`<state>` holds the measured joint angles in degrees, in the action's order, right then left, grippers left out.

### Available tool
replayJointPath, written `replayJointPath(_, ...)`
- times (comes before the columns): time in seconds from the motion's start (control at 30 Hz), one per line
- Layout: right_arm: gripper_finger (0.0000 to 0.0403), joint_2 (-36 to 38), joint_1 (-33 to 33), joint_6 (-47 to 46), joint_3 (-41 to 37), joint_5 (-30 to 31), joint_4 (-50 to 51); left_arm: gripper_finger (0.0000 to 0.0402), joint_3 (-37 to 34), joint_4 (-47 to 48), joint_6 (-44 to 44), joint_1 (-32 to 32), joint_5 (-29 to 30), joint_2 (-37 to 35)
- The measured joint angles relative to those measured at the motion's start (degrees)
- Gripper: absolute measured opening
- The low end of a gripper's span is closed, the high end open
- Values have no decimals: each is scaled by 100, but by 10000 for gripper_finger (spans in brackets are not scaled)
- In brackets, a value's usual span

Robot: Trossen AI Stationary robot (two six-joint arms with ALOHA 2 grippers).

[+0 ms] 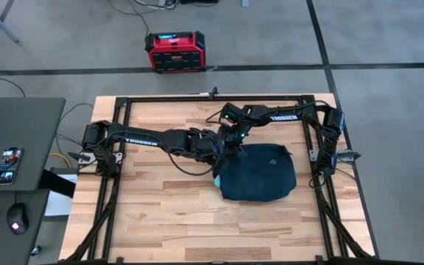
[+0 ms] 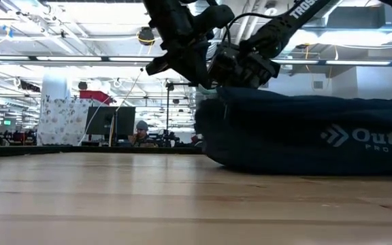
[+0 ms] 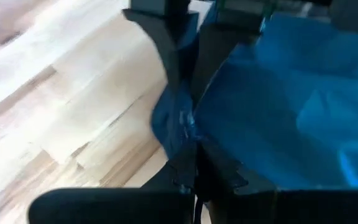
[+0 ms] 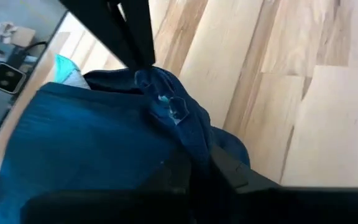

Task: Unpack backpack
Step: Close the backpack

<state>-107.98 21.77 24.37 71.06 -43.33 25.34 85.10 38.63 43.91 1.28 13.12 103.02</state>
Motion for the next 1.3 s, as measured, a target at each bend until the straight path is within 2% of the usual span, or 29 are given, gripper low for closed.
replayJointPath(0.1,5,0,93,197,49,-165,308,0,0,187,78,105,292,-74)
replayJointPath(0.33,2,4,592,269,49,-905,569,0,2,399,526,575,525,-170)
replayJointPath(0.7,0,-1,1734,268,30,-864,700,0,2,444,1181,1282,704,-168)
replayJointPath(0.9,0,-1,2192,41,30,-882,697,0,0,382,1554,1585,1000,-168)
replayJointPath(1.1,0,2,2225,-238,27,-780,634,0,-9,-97,1263,1627,989,-168)
replayJointPath(1.3,20,2,2070,-555,43,-736,682,16,-9,-4,843,1342,735,-184)
